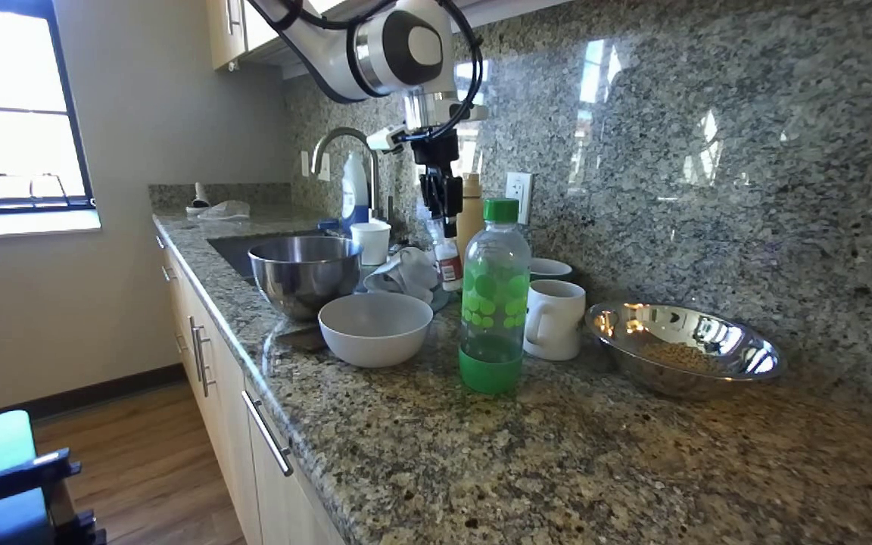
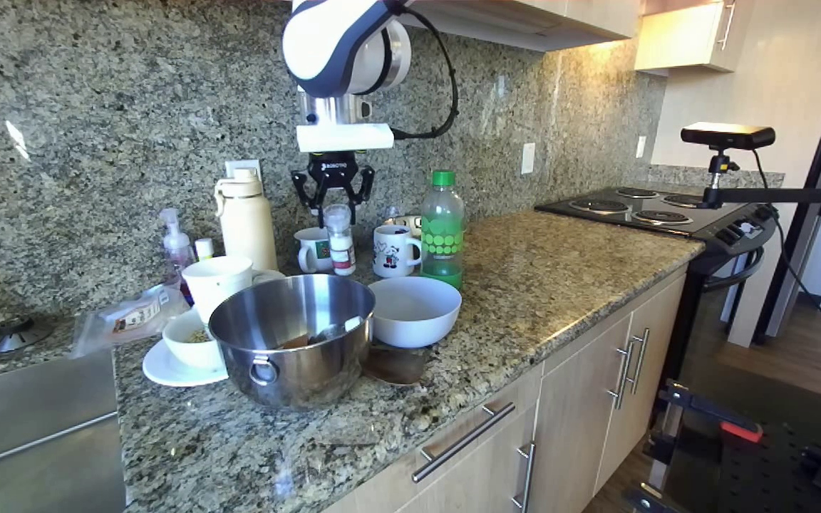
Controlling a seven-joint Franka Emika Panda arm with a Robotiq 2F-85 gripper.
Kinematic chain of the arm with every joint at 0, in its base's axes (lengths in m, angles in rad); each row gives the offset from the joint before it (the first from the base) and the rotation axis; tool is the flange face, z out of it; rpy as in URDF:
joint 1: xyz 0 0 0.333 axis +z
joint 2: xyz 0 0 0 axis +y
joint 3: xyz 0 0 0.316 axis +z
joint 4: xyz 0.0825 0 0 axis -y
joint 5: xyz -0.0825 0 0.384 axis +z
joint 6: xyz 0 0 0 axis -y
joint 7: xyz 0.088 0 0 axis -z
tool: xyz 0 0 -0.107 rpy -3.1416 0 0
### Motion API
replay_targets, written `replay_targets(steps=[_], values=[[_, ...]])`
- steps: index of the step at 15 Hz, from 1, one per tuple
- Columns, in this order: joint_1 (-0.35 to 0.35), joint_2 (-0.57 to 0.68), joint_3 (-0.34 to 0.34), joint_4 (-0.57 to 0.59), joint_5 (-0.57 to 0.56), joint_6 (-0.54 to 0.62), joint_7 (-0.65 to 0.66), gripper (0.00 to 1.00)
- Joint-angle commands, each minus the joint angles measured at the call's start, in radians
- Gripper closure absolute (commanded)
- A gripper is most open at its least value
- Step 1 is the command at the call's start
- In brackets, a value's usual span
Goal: Pick the bottle from the bowl and put it on the counter
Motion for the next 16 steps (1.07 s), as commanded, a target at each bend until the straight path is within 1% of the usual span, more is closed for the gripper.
replay_targets(steps=[1, 8, 16], values=[[-0.010, 0.029, -0.001, 0.034, 0.042, 0.025, -0.001, 0.69], [-0.011, 0.065, 0.009, 0.042, 0.104, 0.044, -0.005, 0.69], [-0.014, 0.081, 0.017, 0.049, 0.135, 0.030, -0.015, 0.69]])
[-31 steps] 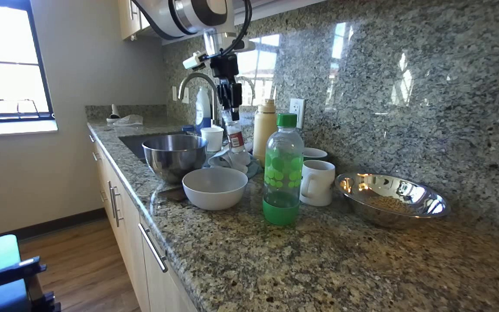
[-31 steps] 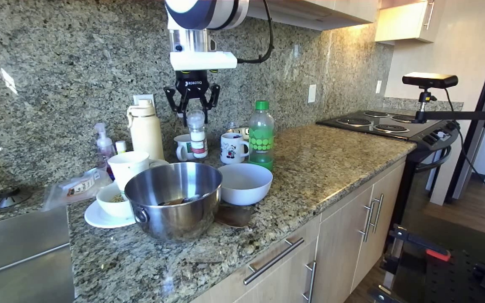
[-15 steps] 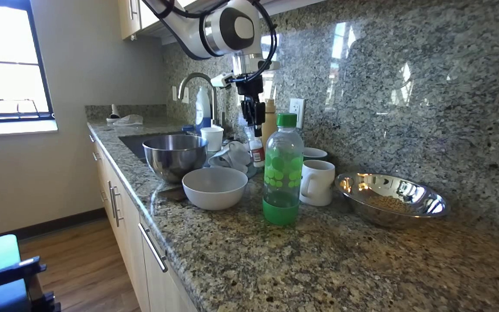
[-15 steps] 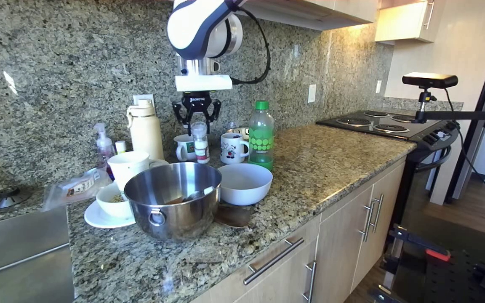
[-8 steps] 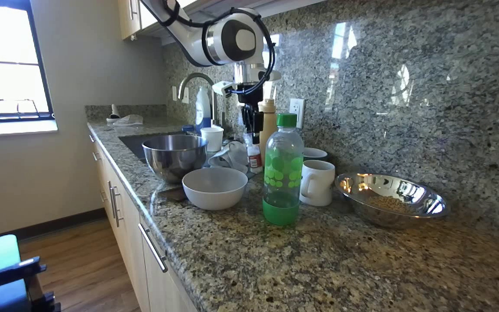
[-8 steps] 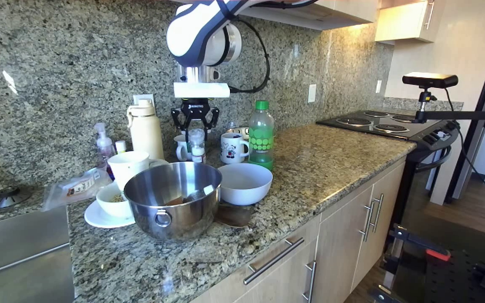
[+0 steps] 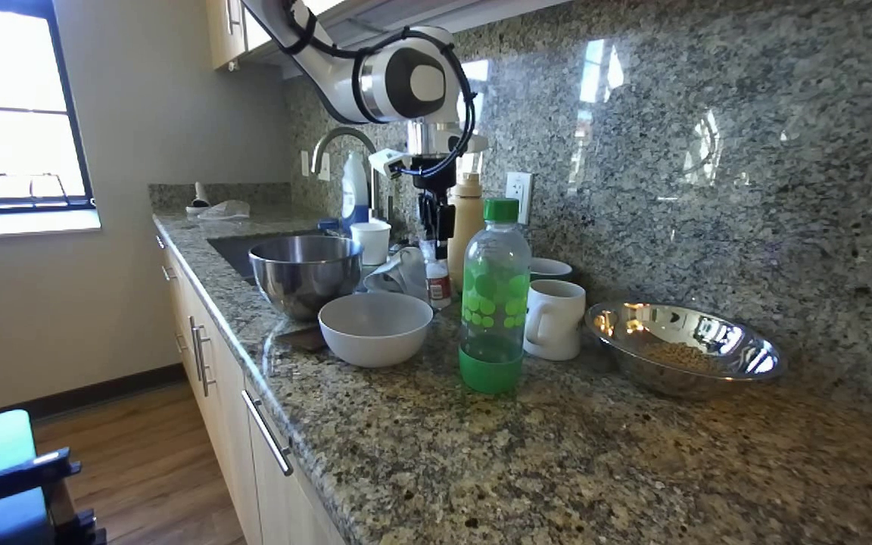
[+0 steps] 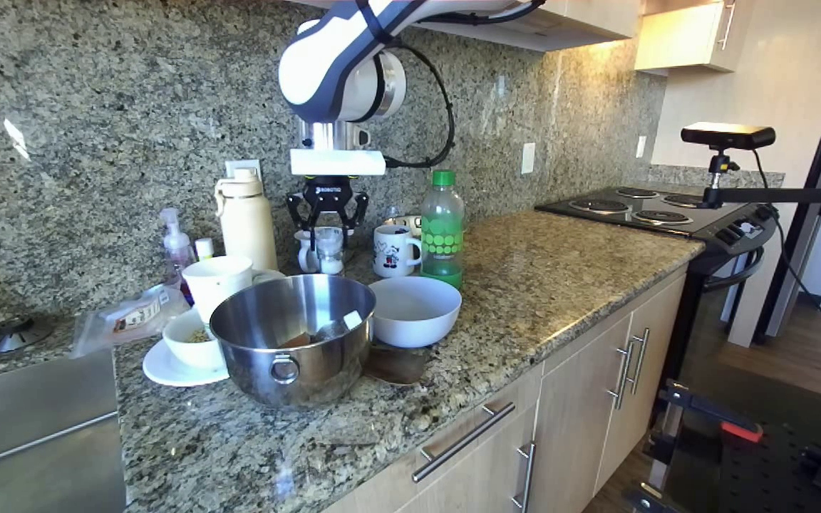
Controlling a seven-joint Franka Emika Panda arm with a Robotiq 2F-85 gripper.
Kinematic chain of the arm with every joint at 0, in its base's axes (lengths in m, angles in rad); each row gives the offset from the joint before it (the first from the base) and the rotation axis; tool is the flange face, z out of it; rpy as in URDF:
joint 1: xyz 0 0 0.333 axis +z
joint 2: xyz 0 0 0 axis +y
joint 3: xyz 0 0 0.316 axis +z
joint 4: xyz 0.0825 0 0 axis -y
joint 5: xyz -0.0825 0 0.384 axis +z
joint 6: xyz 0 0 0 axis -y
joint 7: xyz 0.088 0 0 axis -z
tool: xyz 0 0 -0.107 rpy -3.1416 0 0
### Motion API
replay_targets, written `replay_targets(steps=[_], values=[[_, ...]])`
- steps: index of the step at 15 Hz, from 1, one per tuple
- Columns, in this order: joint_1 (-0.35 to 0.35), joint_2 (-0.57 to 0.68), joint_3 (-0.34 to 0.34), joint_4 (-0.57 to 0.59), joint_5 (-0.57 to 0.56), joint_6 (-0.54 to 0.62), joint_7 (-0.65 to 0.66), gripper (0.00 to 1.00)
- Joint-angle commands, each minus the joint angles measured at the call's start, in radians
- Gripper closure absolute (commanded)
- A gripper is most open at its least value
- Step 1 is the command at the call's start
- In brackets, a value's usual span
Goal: Pick the bottle from the bowl and put it on the counter
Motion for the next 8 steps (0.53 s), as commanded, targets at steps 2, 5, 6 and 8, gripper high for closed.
replay_targets(steps=[2, 5, 6, 8], values=[[-0.008, 0.013, 0.009, 0.031, 0.037, -0.012, -0.016, 0.69], [-0.009, 0.021, 0.010, 0.043, 0.042, -0.030, -0.020, 0.31], [-0.009, 0.023, 0.009, 0.046, 0.041, -0.035, -0.020, 0.23], [-0.008, 0.024, 0.010, 0.049, 0.043, -0.039, -0.019, 0.08]])
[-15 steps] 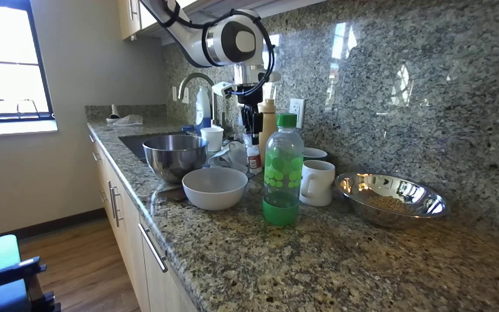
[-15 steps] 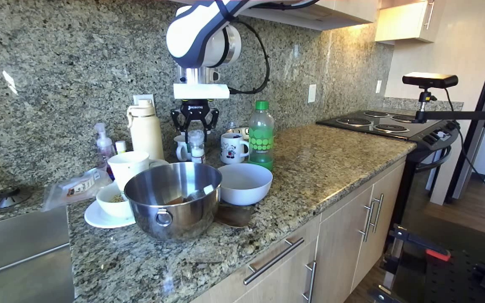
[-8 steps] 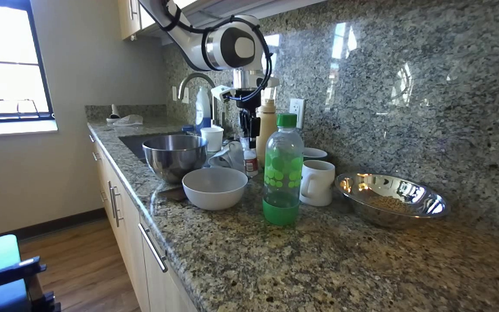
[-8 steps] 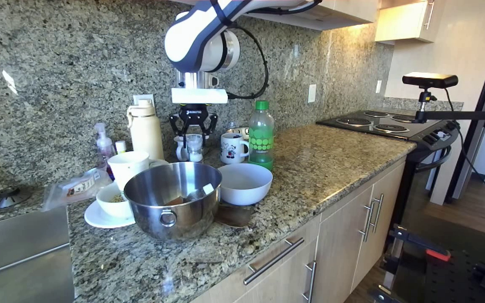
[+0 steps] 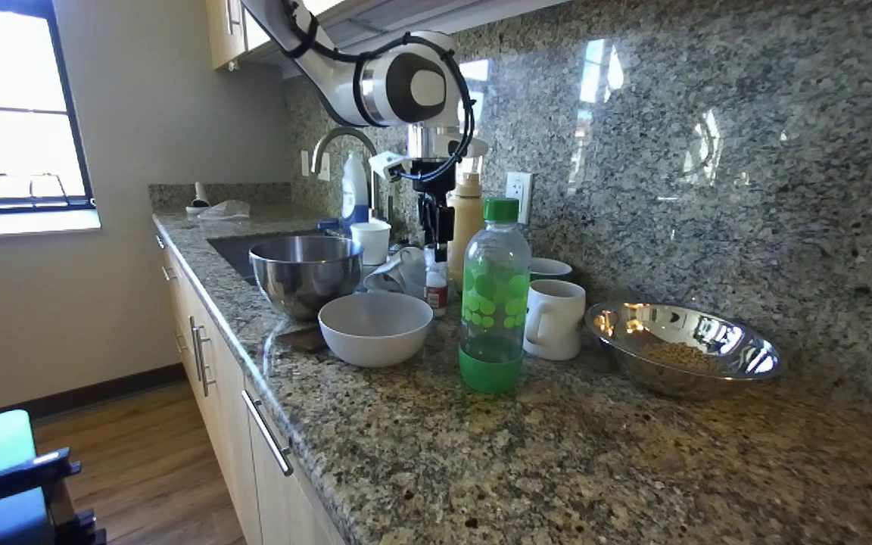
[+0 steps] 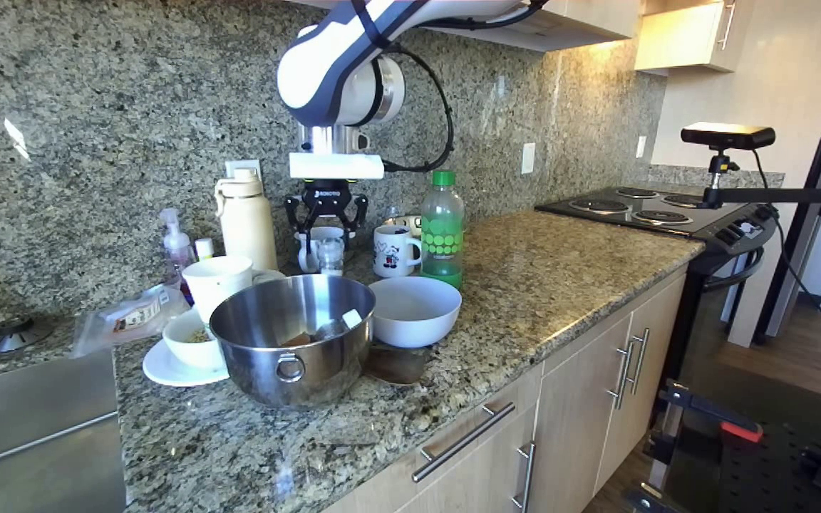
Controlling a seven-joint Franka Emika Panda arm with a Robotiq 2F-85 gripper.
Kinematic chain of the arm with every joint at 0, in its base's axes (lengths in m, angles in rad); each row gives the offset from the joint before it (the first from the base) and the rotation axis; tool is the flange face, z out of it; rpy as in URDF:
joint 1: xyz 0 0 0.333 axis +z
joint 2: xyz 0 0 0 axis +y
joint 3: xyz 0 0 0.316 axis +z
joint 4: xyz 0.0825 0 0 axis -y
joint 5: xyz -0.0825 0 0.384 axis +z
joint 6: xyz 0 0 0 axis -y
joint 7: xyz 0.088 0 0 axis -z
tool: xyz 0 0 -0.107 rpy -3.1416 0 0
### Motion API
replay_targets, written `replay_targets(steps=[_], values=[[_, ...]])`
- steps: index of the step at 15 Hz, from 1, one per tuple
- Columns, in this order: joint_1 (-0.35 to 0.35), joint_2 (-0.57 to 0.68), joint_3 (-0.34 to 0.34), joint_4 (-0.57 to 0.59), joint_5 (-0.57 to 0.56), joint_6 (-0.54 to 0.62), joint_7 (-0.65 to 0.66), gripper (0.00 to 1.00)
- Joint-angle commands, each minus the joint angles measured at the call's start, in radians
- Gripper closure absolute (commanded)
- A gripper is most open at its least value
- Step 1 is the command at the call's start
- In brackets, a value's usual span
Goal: Pick the bottle from the bowl and put it on the counter
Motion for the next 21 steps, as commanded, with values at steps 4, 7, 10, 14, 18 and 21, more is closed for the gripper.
replay_targets(steps=[4, 7, 10, 14, 18, 21], values=[[-0.008, 0.010, 0.011, 0.045, 0.030, -0.043, -0.019, 0.00], [-0.016, -0.009, 0.023, 0.027, 0.042, -0.042, -0.042, 0.00], [-0.021, -0.101, 0.039, -0.095, 0.056, 0.004, -0.136, 0.00], [-0.048, -0.262, 0.053, -0.292, 0.054, 0.013, -0.308, 0.00], [-0.107, -0.414, 0.066, -0.486, 0.081, 0.006, -0.520, 0.00], [-0.157, -0.516, 0.059, -0.645, 0.137, 0.023, -0.670, 0.00]])
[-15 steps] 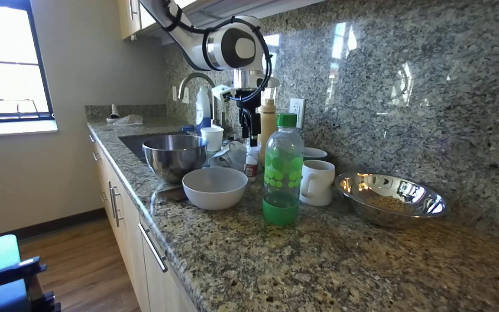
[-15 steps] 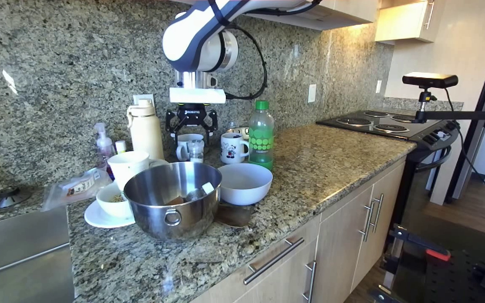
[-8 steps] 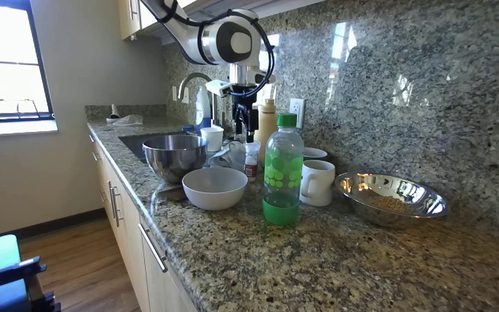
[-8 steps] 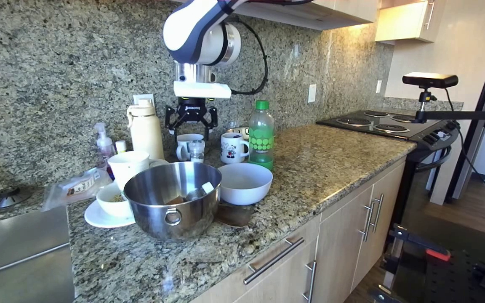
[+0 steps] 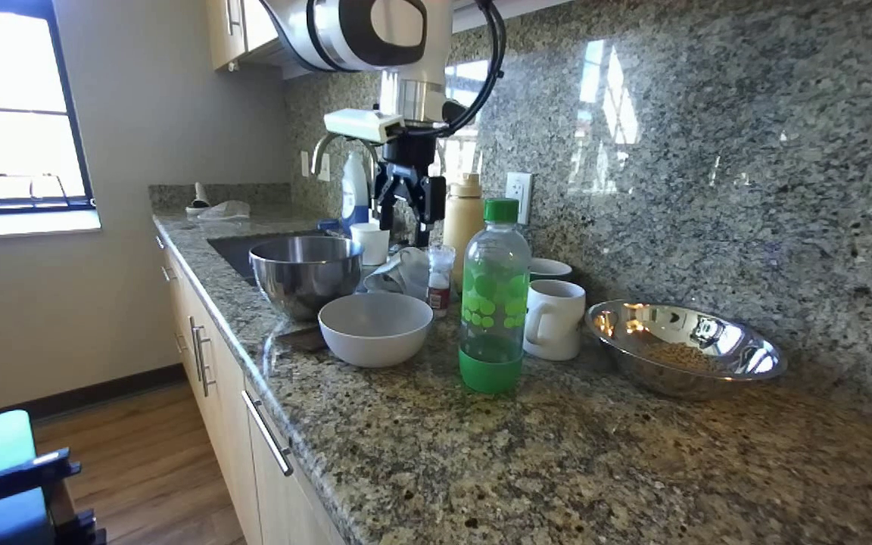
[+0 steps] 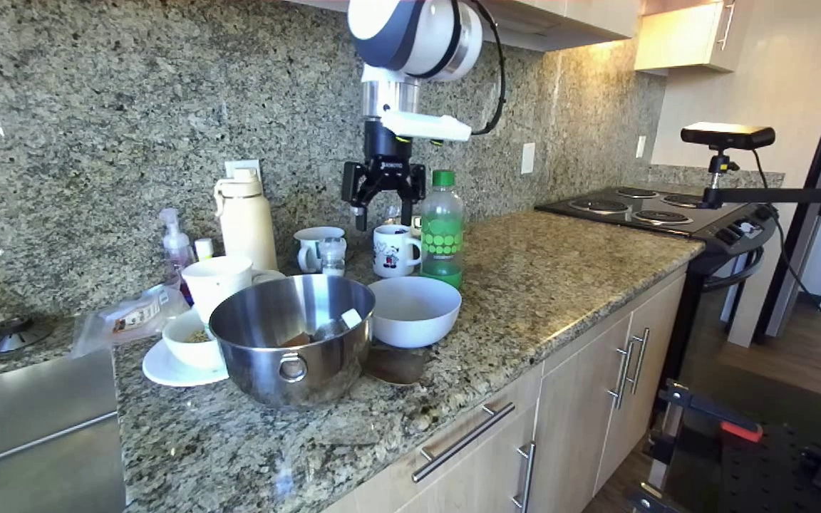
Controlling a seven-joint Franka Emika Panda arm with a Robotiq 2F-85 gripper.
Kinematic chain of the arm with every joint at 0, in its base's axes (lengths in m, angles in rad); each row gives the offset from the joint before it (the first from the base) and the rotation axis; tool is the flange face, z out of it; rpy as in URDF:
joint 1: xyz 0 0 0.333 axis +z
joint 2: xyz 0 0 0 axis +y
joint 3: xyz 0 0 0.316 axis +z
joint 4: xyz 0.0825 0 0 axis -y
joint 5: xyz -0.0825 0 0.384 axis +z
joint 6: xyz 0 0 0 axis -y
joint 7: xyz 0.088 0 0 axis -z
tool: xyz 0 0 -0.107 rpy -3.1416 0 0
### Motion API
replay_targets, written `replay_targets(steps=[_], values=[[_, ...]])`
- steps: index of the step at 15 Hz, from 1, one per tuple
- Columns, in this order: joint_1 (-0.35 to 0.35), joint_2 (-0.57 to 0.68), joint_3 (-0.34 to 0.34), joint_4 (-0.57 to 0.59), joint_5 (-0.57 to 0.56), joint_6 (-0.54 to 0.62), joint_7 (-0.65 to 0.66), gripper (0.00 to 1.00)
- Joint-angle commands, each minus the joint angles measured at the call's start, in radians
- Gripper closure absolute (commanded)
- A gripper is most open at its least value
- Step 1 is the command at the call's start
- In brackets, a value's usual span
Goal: Pick the bottle from the bowl and put it on the counter
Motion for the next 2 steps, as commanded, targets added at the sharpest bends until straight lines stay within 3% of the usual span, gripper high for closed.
replay_targets(steps=[1, 2], values=[[-0.072, -0.172, 0.010, -0.249, 0.078, 0.029, -0.179, 0.00], [-0.042, -0.067, 0.005, -0.104, 0.035, -0.001, -0.097, 0.00]])
